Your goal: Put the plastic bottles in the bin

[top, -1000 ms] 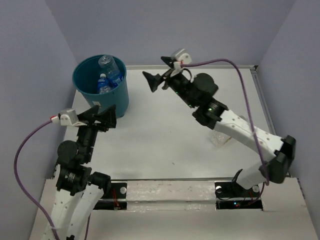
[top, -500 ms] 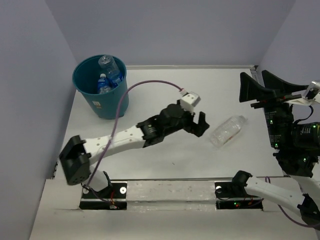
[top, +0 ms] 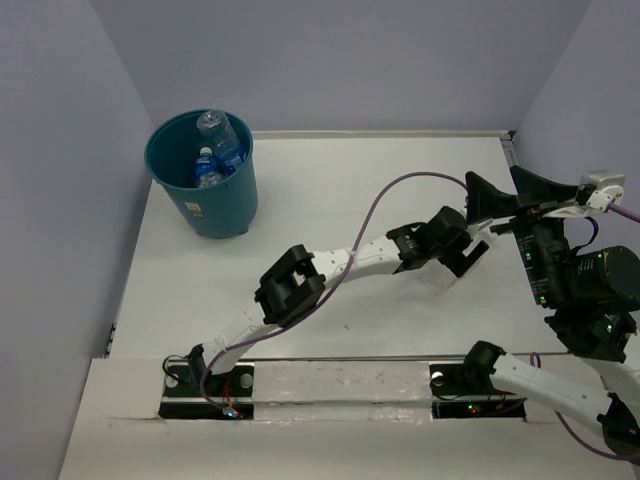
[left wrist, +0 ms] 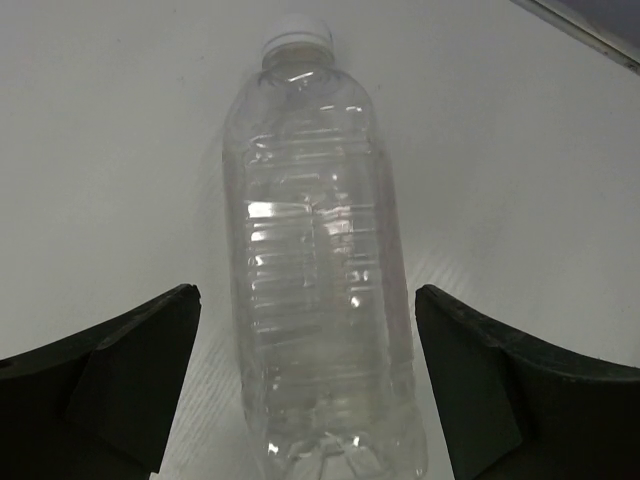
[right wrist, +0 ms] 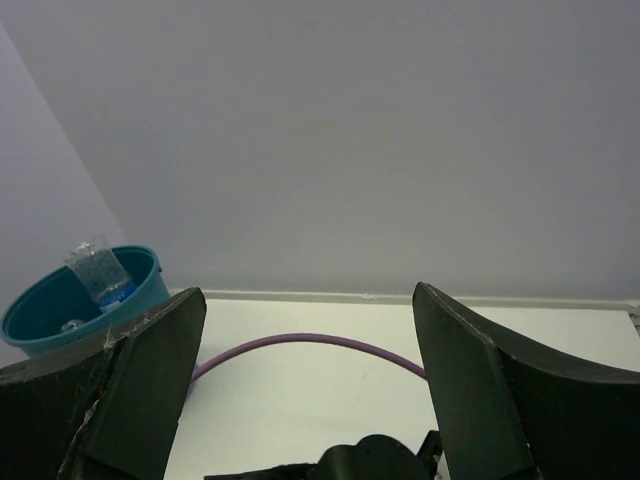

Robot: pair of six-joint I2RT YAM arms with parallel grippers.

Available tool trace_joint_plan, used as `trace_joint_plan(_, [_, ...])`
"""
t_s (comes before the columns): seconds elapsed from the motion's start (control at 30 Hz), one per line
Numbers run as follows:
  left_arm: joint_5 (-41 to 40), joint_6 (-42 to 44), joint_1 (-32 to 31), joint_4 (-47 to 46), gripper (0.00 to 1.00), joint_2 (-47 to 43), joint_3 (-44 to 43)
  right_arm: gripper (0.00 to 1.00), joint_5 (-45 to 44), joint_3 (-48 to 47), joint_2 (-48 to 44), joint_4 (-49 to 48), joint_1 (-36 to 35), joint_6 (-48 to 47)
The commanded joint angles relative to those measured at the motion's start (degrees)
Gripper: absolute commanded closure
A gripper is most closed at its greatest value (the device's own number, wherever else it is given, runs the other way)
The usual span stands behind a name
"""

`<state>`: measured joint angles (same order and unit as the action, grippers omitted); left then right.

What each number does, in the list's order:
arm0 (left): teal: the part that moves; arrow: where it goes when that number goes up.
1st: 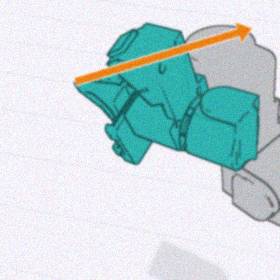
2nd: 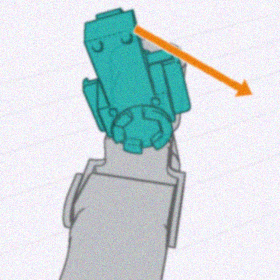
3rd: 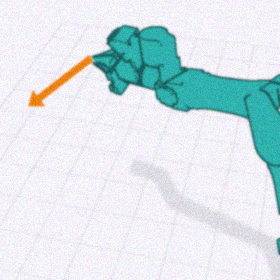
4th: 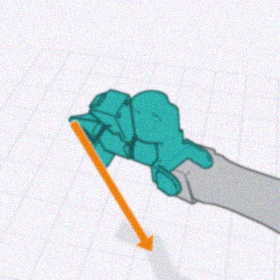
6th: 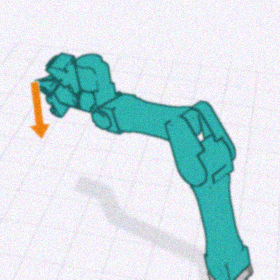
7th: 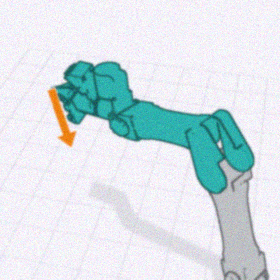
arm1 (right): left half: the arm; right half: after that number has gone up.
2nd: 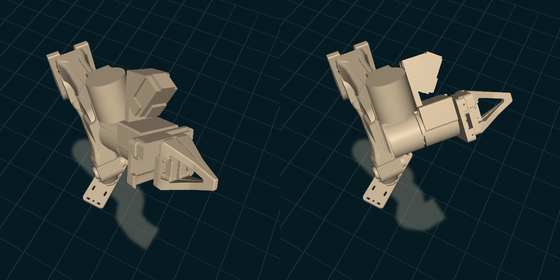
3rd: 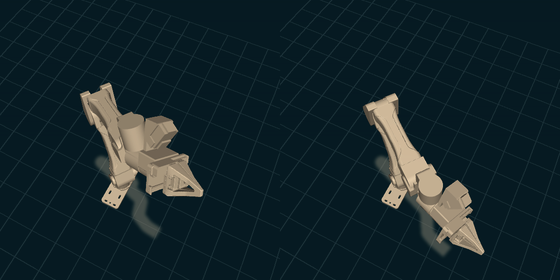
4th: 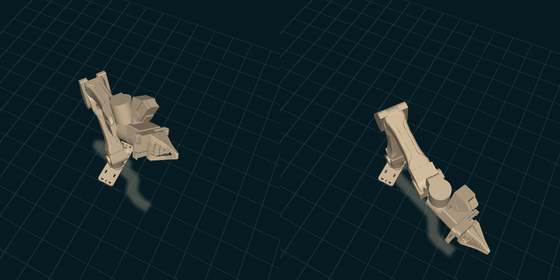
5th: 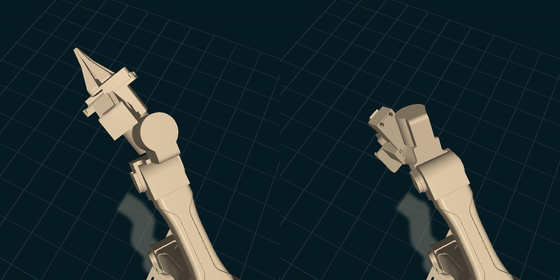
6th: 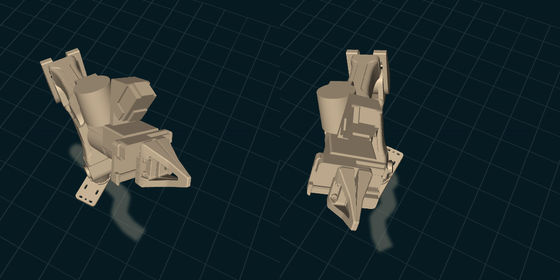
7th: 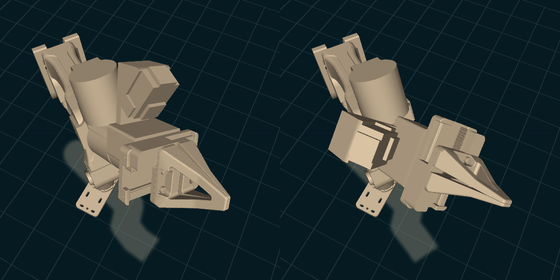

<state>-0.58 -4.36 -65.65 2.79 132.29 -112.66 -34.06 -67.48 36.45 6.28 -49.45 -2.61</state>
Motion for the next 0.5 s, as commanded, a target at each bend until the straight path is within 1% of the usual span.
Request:
trace_joint_plan(0.0, [-0.3,4.1,-0.3,6.3,0.01,5.6,-14.0,0.11,-0.1,0.4,-0.3,0.3,0.1,-1.4])
trace_joint_plan(0.07, [1.1,3.8,-0.3,7.4,0.01,8.8,-18.2,0.11,0.7,0.4,-0.2,0.0,0.1,-1.1])
trace_joint_plan(0.13, [2.2,3.6,-0.3,7.8,0.01,10.3,-19.1,0.11,1.1,0.6,-0.2,0.0,0.1,-1.0])
trace_joint_plan(0.2, [1.2,3.6,0.0,9.6,0.01,13.8,-21.0,0.11,1.6,1.2,-0.4,0.0,0.1,-0.7])
trace_joint_plan(0.37, [1.2,3.7,0.1,11.3,0.01,17.0,-22.4,0.11,3.6,1.7,-1.0,-0.1,0.1,0.0])
trace_joint_plan(0.43, [0.3,4.1,0.1,12.6,0.01,18.5,-24.3,0.11,4.0,1.7,-0.7,-0.3,0.1,0.1])
trace_joint_plan(0.47, [-0.9,4.1,0.0,13.0,0.03,19.2,-25.1,0.11,4.2,1.7,-0.4,-0.3,0.1,0.1])
